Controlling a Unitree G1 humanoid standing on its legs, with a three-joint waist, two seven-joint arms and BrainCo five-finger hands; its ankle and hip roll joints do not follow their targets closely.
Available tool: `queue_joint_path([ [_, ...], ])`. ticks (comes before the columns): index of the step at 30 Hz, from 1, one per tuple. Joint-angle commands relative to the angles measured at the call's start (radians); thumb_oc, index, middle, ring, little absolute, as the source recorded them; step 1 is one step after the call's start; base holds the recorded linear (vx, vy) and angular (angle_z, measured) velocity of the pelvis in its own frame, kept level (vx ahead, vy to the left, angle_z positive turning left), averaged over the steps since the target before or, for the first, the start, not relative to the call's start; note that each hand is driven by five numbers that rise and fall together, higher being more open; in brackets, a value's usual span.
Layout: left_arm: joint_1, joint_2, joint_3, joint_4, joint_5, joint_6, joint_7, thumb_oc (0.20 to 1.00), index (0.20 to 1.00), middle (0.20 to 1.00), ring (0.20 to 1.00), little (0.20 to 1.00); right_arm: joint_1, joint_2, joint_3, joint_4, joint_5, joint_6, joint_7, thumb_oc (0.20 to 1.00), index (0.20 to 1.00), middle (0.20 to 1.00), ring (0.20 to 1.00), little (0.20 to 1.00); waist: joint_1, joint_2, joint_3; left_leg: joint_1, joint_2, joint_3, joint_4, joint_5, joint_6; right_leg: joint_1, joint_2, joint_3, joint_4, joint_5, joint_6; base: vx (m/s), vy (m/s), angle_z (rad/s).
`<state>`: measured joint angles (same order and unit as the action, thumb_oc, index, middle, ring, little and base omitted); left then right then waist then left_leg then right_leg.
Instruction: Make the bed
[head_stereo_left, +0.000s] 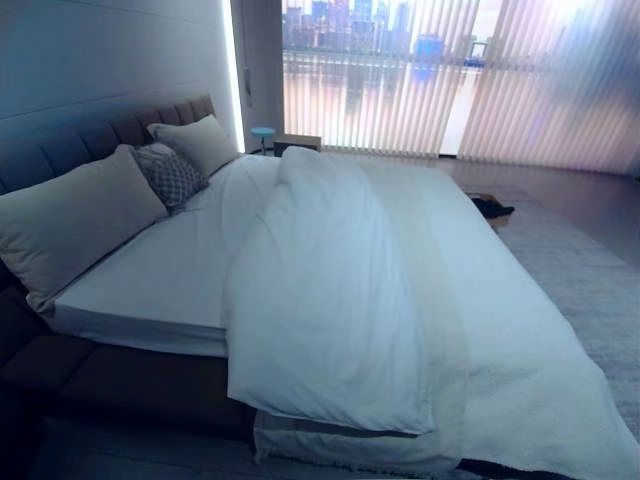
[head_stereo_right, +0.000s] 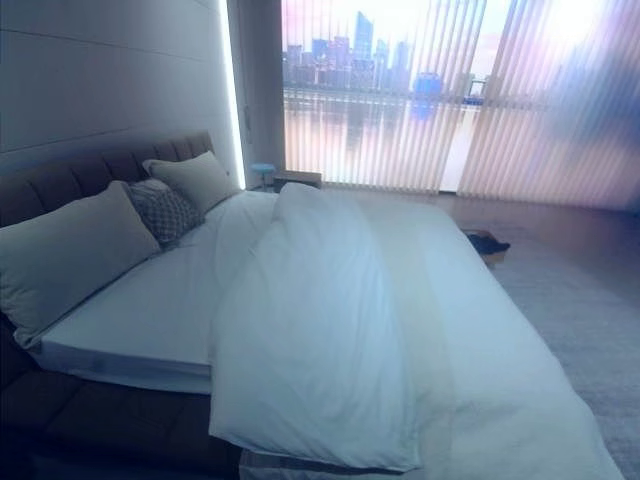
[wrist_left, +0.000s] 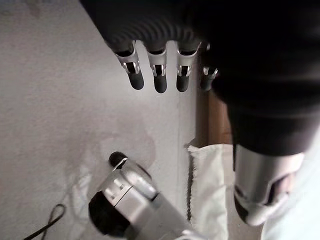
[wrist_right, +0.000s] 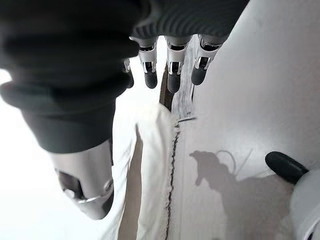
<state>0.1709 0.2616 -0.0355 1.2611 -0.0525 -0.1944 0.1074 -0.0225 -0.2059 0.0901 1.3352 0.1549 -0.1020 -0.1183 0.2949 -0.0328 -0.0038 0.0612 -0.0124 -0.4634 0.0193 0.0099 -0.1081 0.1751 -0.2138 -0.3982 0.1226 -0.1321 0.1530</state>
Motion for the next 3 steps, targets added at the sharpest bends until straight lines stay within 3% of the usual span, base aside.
queue_joint_path([
  [1, -0.056, 0.016, 0.030, -0.010, 0.017, -0.033, 0.000, 1.000, 1.000, 1.000, 1.000, 1.000, -0.042, -0.007, 0.036, -0.054, -0.024, -0.010, 0.001, 1.000, 1.000, 1.000, 1.000, 1.000, 0.034, -0.026, 0.027, -0.024, -0.046, -0.024, 0.000, 0.046, 0.014, 0.040, -0.008, -0.016, -0.086, 0.087, 0.018, 0.00, 0.000, 0.00],
  [3, -0.057, 0.018, 0.032, -0.008, 0.015, -0.033, 0.001, 1.000, 1.000, 1.000, 1.000, 1.000, -0.042, -0.003, 0.038, -0.053, -0.025, -0.009, 0.000, 1.000, 1.000, 1.000, 1.000, 1.000, 0.035, -0.028, 0.027, -0.022, -0.045, -0.025, 0.001, 0.044, 0.016, 0.042, -0.008, -0.016, -0.086, 0.086, 0.018, 0.00, 0.000, 0.00],
])
